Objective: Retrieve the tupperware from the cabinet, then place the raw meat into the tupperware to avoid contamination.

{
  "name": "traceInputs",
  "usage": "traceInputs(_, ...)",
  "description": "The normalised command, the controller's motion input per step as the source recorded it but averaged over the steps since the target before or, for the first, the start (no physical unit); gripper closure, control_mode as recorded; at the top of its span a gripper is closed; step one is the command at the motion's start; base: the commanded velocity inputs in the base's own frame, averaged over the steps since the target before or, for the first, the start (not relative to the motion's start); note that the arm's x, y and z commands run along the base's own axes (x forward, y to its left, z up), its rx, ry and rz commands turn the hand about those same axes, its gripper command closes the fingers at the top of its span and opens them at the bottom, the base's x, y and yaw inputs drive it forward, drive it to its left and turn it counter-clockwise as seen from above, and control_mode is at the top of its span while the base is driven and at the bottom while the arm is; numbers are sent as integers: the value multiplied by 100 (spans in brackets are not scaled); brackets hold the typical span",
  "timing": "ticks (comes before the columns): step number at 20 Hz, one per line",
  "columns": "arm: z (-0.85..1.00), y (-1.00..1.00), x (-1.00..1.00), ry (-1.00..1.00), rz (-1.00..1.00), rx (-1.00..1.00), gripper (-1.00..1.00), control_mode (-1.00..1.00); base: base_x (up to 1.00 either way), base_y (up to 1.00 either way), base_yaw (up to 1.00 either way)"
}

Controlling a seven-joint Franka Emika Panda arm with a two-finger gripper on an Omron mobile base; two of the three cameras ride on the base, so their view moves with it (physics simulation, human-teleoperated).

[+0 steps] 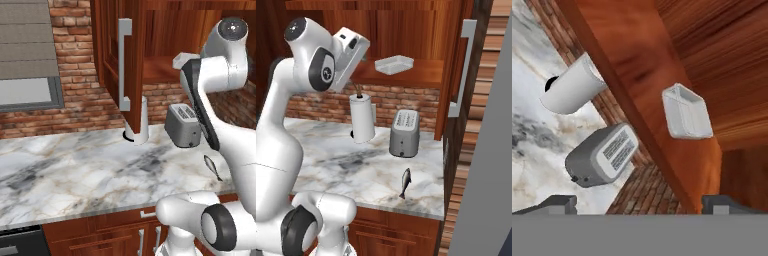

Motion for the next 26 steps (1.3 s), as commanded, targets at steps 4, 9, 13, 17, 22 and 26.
traceInputs(4, -10, -22, -4, -34, 1, 46, -100, -100, 0, 0, 0)
traceInputs(9, -9, 20, 11, -19, 1, 25, -100, -100, 0, 0, 0)
traceInputs(13, 42, 0, 51, 10, -12, 0, -100, -100, 0, 0, 0)
traceInputs(17, 22, -12, 51, 15, -12, 0, -100, -100, 0, 0, 0)
traceInputs(22, -23, -6, 45, 22, -1, 4, -100, -100, 0, 0, 0)
traceInputs(26, -4, -2, 49, 1, 0, 2, -100, -100, 0, 0, 0)
